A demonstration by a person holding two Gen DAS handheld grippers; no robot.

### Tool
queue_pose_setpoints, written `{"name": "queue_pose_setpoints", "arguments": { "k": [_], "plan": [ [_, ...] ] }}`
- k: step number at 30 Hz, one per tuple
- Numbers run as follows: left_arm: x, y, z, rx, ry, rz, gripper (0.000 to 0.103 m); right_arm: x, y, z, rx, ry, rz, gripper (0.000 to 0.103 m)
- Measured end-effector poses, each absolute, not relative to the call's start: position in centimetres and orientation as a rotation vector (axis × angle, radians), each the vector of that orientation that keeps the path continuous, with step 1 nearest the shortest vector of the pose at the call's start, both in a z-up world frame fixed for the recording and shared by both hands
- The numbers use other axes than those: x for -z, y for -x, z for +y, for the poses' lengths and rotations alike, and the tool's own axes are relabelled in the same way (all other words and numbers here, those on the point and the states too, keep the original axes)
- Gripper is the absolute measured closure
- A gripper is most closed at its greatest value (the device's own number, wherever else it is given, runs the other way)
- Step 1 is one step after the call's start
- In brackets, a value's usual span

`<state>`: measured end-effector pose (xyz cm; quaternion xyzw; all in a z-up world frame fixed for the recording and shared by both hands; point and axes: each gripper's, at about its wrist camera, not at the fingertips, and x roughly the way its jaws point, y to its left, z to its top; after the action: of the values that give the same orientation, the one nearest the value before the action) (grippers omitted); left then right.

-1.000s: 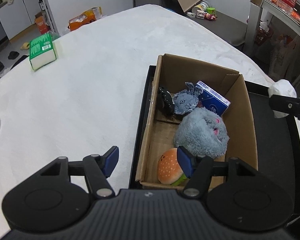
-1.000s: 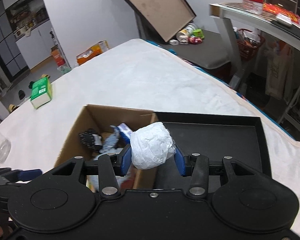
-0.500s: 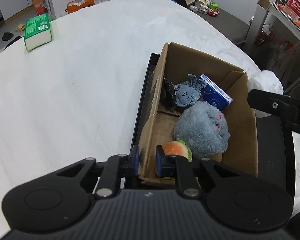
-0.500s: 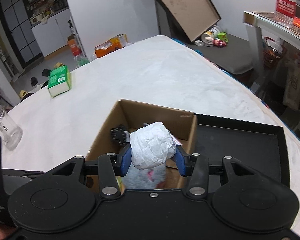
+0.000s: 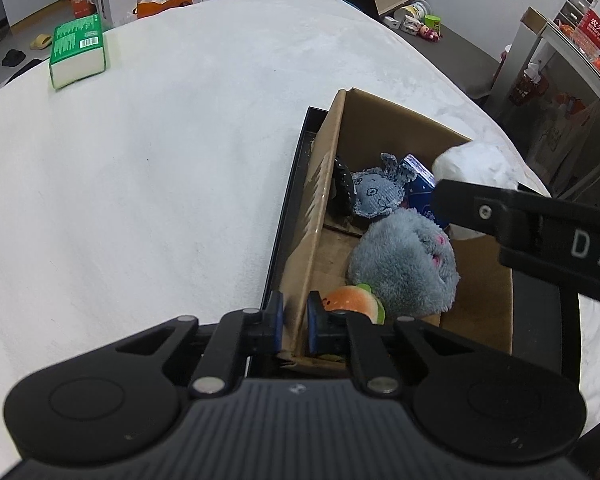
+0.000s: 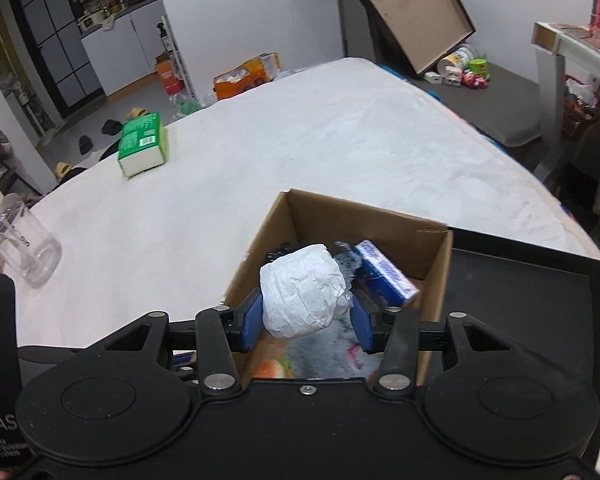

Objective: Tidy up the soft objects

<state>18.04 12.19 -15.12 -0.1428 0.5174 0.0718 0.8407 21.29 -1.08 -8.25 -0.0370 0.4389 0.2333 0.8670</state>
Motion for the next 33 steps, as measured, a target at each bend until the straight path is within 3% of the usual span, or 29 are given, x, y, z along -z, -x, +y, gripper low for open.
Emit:
{"name": "queue_pose_setpoints", "arguments": {
  "k": [3,17,25,33],
  "plan": [
    [15.1,-18.1,12.2,-0.154,0.301,1.096,0.092,8.5,-21.3,-1.2,-0.483,0.073,0.927,0.048],
    [14.8,-18.1,11.2,-0.170,0.242,1.093,0.091,8.5,-20.8,-4.2,-0.452,0.037,0.942,0.048],
    [14.7,-18.4,10.5,-0.182,0.179,1.122,0.085,8.3,-20.4,-7.1,-0.413,-0.012,0.955,0.042],
    [13.2,-17.9,8.8,-0.151,0.116,1.089,0.056,7.8,-19.5,-10.3,-0.391,-0.044,0.951,0.026]
  ]
}}
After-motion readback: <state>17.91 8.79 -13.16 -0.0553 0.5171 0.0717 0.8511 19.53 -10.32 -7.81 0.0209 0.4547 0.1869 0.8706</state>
